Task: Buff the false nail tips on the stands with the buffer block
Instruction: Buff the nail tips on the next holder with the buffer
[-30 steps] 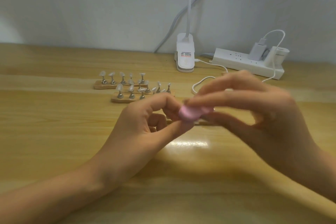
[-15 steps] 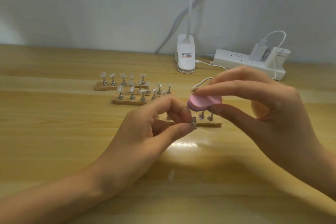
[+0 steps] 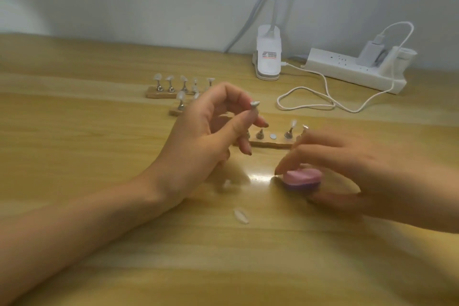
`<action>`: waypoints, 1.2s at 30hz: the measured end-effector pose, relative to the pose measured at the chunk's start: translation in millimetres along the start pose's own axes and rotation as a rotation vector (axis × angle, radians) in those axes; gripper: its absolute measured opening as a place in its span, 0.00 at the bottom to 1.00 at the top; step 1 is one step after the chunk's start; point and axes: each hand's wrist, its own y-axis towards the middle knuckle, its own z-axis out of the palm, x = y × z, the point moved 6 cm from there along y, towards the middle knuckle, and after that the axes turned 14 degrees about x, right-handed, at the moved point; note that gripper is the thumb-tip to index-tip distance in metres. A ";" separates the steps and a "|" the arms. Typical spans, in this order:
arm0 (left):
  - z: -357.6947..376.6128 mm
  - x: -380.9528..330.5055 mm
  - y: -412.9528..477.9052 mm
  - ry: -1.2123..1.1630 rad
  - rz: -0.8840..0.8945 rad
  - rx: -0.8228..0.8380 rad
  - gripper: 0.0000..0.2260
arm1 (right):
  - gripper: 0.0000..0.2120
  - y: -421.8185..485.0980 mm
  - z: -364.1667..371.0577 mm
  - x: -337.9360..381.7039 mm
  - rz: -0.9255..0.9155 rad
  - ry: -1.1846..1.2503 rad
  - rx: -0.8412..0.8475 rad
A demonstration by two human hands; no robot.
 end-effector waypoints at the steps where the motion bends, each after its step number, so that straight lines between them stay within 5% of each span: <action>1: -0.5 -1.3 0.1 0.001 0.010 0.004 0.04 | 0.16 -0.3 2.3 3.8 0.009 -0.053 0.028; 8: -7.9 -2.8 1.8 -0.004 0.037 0.002 0.06 | 0.17 27.5 17.8 64.7 -0.113 -0.120 -0.014; 15: -9.4 0.4 3.4 0.010 0.061 0.034 0.06 | 0.03 38.7 18.7 55.3 -0.061 0.002 -0.061; 20: -7.2 -0.5 3.1 0.030 0.061 0.065 0.06 | 0.08 31.7 14.1 46.9 -0.036 0.014 -0.075; 27: 4.4 5.4 1.2 -0.201 -0.024 0.141 0.04 | 0.03 10.5 -33.2 29.1 -0.038 -0.064 -0.508; 36: 12.8 9.1 -0.3 -0.450 -0.083 0.171 0.07 | 0.02 9.7 -42.2 19.5 -0.083 0.018 -0.636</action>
